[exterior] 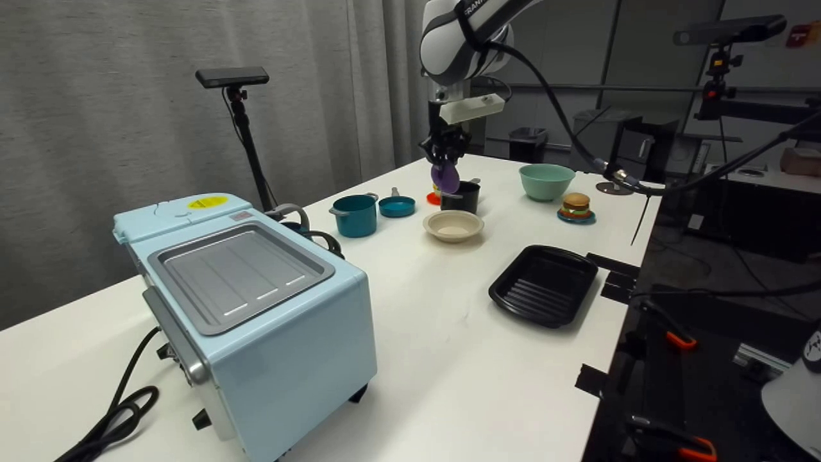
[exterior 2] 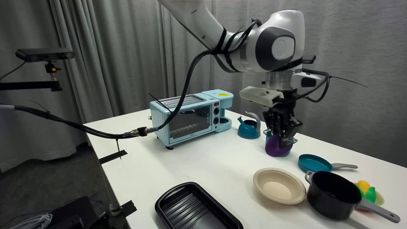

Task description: Put the purple plushie in the white bowl

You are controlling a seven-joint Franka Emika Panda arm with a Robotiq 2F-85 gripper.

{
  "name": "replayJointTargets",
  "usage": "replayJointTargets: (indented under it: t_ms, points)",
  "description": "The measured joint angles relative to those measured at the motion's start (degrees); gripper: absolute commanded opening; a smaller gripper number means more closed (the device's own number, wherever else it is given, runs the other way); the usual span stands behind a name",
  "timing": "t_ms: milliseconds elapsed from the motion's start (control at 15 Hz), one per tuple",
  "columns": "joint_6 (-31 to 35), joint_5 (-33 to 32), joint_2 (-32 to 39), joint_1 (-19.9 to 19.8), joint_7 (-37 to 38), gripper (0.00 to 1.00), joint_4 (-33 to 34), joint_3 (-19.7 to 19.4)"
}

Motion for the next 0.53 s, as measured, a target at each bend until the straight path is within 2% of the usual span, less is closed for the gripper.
replayJointTargets:
  t_ms: [533]
  points:
    - [-2.36, 2.03, 10.72, -2.61, 1.05, 0.06, 8.37, 0.01]
